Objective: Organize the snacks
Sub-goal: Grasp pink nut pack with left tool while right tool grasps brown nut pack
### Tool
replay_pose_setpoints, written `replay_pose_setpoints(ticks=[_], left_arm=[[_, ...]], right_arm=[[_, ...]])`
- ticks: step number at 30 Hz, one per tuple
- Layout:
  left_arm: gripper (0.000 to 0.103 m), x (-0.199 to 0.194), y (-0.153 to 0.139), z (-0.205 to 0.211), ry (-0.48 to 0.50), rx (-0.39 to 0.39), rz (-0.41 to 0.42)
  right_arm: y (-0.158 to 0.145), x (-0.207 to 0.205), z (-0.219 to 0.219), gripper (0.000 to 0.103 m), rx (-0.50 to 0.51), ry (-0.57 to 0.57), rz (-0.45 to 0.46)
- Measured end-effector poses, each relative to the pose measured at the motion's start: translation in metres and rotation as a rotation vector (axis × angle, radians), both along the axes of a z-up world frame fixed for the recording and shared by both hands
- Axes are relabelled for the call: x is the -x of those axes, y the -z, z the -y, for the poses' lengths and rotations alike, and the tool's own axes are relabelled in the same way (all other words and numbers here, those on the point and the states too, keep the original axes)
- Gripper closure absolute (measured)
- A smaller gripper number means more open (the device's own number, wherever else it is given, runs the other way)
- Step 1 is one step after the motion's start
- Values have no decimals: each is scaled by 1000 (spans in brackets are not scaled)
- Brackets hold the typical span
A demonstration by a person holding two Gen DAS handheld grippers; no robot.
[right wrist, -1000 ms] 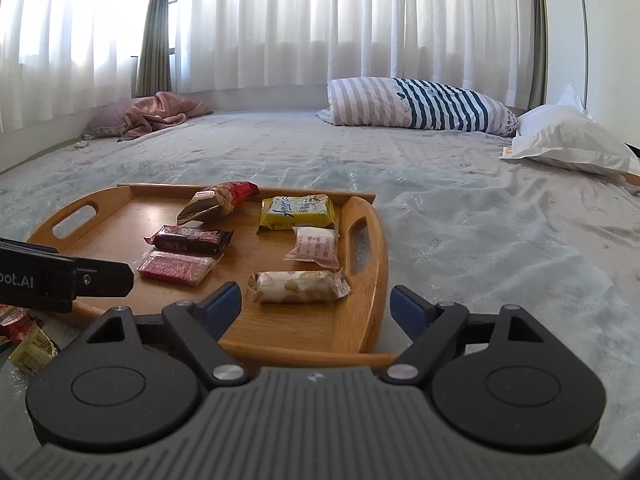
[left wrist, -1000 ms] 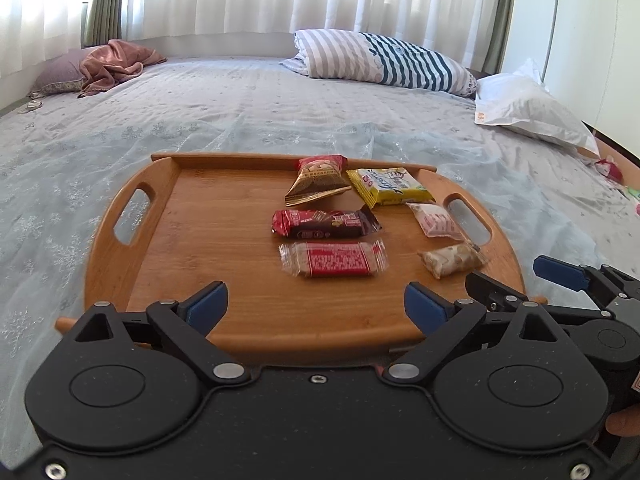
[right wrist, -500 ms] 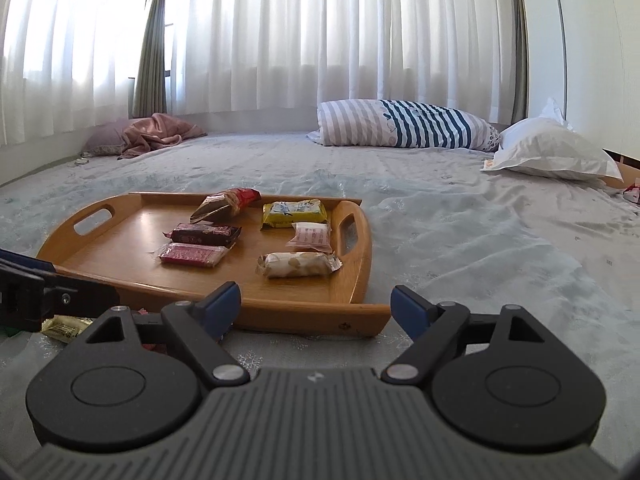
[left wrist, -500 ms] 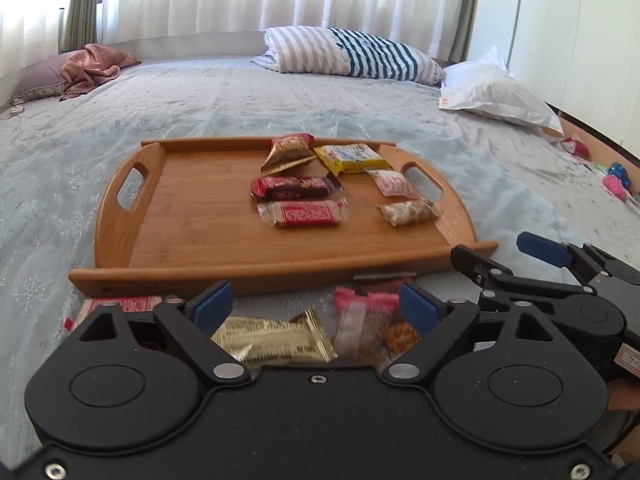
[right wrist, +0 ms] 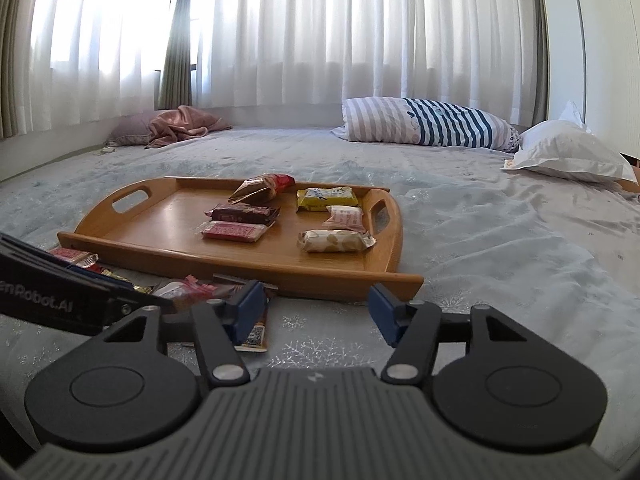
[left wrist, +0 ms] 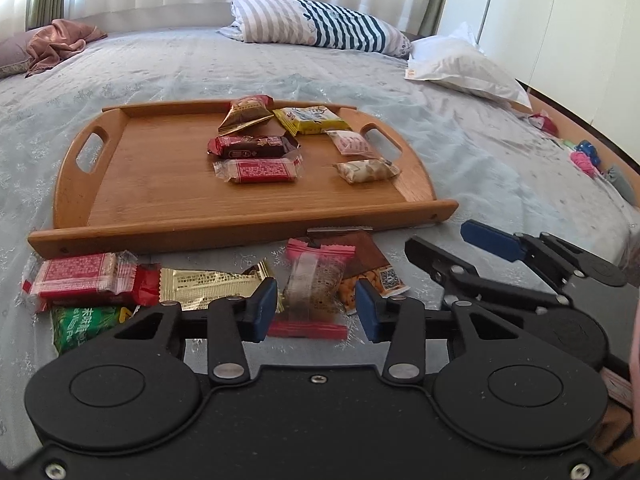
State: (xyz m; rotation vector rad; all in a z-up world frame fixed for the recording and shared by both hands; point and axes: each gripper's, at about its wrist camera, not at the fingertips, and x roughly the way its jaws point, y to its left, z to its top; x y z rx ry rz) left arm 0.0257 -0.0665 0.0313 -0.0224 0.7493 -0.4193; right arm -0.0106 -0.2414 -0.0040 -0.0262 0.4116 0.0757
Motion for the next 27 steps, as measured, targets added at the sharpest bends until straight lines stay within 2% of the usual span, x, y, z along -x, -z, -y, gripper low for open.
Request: replay_pose_setpoints(ticks=[7, 9, 14, 20, 27], left_arm=[[62, -22, 14, 3, -7, -6, -18], [73, -23, 12, 3, -7, 5, -26], [75, -21, 8, 1, -20, 15, -35], [75, -18, -5, -8, -48, 33, -16], [75, -21, -18, -17, -89, 33, 12]], right_arm=[[4, 6, -5, 40, 11, -27, -22], [6, 6, -5, 40, 1, -28, -33], [7, 5, -4, 40, -34, -43, -51], [8, 1, -11, 26, -69, -73, -75], [7, -9, -23, 26, -106, -75, -95]])
